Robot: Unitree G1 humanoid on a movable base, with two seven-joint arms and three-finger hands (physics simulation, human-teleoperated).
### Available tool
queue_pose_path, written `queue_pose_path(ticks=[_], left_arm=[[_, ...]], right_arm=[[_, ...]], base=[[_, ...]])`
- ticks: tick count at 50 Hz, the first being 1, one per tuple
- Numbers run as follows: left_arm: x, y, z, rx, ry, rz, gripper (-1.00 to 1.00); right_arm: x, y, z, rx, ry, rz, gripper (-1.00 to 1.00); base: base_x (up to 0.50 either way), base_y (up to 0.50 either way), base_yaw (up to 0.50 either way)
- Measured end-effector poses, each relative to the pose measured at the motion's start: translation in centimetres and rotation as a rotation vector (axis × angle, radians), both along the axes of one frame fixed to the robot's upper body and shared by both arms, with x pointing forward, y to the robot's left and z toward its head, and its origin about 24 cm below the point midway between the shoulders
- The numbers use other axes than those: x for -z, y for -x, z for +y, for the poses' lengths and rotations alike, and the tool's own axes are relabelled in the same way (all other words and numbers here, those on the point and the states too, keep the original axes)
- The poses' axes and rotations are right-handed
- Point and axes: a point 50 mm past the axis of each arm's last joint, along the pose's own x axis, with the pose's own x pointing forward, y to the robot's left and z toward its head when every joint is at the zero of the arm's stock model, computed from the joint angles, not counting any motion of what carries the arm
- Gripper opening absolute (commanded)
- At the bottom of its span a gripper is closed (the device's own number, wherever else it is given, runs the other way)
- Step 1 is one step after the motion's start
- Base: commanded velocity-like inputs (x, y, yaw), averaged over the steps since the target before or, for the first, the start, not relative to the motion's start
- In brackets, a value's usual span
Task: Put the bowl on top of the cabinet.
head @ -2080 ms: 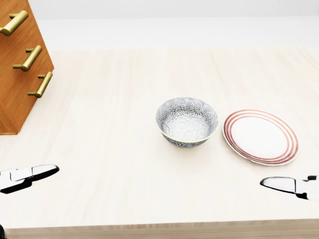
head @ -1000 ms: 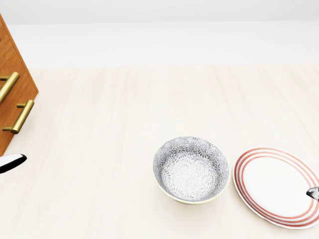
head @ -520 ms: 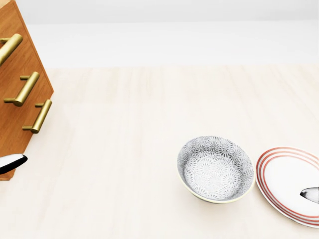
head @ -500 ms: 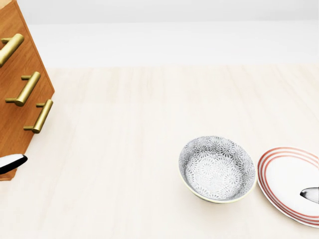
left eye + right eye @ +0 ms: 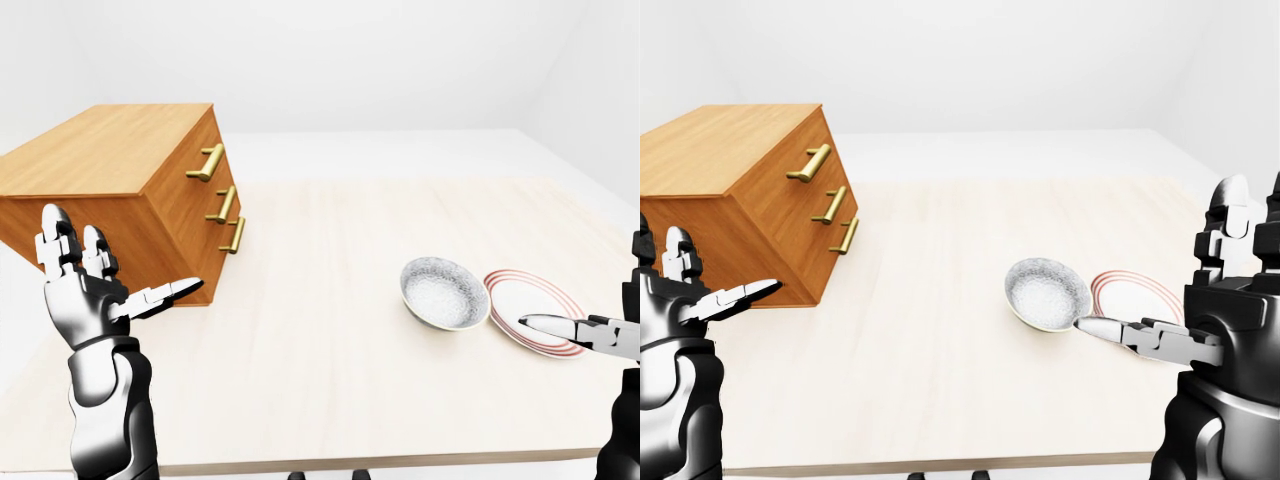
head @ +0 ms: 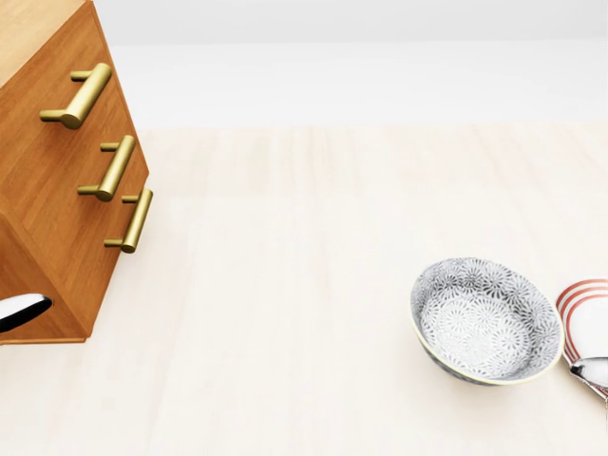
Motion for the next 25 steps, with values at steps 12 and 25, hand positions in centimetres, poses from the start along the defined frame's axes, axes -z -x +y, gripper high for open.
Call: queue_pose_path(ticks=[12,25], left_arm=[[-0.02,0.03,0.02,-0.001,0.000,-0.001,1.00],[-0.03,0.03,0.04,-0.003,0.000,-0.001,1.00]], right_arm=[[0.01,0.01,-0.02,0.001,0.001,0.001,1.00],[-0.02,0.04,-0.04,0.003,0.001,-0.001,1.00]], base=[[0.00,0.26,0.00],[0.00,0.26,0.00]])
